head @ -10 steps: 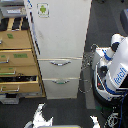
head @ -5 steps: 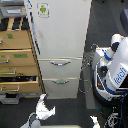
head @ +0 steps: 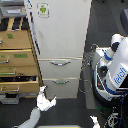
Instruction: Opening the fridge
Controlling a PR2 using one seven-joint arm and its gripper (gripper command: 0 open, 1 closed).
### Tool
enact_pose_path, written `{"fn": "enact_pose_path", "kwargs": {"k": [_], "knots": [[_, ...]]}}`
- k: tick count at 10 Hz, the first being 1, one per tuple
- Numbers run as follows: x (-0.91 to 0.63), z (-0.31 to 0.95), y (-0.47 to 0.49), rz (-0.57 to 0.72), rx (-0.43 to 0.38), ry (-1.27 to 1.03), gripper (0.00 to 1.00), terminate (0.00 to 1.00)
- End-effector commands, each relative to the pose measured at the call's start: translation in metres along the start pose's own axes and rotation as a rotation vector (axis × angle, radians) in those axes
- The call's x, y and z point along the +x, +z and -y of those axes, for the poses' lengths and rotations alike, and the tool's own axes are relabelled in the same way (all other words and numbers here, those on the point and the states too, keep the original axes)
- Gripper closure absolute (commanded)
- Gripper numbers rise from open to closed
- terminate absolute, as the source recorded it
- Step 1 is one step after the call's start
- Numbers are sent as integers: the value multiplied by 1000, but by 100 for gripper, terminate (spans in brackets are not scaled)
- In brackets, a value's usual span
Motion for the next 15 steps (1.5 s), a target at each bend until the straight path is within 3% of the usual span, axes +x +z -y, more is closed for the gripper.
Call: {"fn": "enact_pose_path", "kwargs": {"k": [1,3,6,10,14,15], "knots": [[145,-149,84,-85,82,357,0,0],[159,-157,79,-90,62,435,0,0],[159,-180,102,-110,154,426,0,0],[153,-226,116,-137,209,449,0,0],[153,-280,117,-140,190,555,0,0],[153,-303,119,-139,150,613,0,0]]}}
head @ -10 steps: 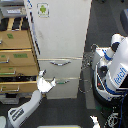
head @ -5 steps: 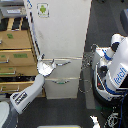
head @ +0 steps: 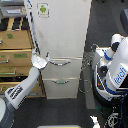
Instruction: Opening the fridge
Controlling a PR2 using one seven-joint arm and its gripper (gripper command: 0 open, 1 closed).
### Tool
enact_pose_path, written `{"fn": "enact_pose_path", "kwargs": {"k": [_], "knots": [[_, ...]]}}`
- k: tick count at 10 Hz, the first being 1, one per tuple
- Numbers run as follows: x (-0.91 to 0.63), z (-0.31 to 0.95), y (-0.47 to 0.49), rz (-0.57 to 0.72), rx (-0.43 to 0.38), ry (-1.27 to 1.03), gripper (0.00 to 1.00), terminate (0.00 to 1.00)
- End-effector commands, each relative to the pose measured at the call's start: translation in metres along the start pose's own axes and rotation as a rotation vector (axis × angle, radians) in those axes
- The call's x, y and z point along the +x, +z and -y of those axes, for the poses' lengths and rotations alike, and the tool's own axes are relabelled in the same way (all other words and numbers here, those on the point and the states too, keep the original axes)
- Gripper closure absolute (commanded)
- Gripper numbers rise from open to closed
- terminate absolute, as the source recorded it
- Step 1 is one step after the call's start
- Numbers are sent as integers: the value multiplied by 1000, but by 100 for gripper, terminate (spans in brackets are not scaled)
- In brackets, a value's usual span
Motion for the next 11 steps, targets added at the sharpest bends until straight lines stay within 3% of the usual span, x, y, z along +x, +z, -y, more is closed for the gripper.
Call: {"fn": "enact_pose_path", "kwargs": {"k": [1,4,5,6,9,11], "knots": [[41,-75,-10,-39,-52,160,0,0],[62,-95,3,-70,-246,250,0,0],[73,-107,10,-85,-349,308,0,0],[78,-105,10,-94,-390,315,0,0],[102,-99,20,-89,-469,296,0,0],[107,-85,21,-64,-439,216,0,0]]}}
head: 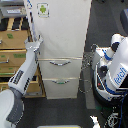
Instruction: Opening the fridge
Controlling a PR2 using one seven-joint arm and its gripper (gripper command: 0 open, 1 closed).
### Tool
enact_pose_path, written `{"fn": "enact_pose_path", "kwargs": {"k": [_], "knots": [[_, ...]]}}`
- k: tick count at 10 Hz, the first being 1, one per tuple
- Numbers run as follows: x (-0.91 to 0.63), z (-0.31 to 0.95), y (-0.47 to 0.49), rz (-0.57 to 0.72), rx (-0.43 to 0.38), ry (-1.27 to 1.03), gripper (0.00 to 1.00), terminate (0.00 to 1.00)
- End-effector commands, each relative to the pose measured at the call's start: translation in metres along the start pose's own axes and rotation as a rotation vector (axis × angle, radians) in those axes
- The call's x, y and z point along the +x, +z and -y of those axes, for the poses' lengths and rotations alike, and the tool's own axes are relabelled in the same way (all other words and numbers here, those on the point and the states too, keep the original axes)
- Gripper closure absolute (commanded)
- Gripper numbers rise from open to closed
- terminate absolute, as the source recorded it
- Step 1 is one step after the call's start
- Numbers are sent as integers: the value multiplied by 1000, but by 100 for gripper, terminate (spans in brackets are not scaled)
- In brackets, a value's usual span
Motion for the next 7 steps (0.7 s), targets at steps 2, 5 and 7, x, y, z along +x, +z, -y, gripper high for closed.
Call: {"fn": "enact_pose_path", "kwargs": {"k": [2,5,7], "knots": [[19,40,-6,-26,-37,-177,100,0],[0,14,-19,-37,25,-232,100,0],[-5,-3,-25,-41,23,-224,100,0]]}}
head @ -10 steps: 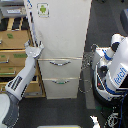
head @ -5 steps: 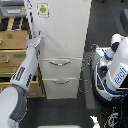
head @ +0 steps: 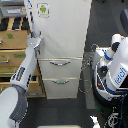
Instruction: Opening the fridge
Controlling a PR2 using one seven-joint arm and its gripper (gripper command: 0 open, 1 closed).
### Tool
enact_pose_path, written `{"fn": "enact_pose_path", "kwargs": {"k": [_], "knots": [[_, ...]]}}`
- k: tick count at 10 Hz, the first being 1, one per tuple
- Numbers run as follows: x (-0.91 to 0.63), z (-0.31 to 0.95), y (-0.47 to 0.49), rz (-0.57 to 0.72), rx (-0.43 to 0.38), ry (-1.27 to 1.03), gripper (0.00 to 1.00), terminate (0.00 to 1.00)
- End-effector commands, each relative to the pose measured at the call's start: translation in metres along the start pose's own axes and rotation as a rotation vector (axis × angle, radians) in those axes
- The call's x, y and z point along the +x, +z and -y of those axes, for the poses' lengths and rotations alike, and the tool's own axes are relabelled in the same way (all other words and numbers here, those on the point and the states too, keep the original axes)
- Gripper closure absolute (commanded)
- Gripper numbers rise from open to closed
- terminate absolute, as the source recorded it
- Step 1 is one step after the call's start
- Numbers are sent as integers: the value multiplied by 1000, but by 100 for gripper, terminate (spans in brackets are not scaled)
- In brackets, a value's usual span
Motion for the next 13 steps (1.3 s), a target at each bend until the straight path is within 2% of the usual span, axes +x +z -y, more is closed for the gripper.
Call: {"fn": "enact_pose_path", "kwargs": {"k": [1,7,9,10,11,13], "knots": [[-28,-35,-31,-20,56,-76,100,0],[15,17,-97,-56,110,-178,100,0],[-8,31,-87,-64,76,-239,100,0],[-59,68,-53,-26,19,-371,100,0],[-153,127,10,45,-29,-596,100,0],[-256,180,68,90,-92,-756,100,0]]}}
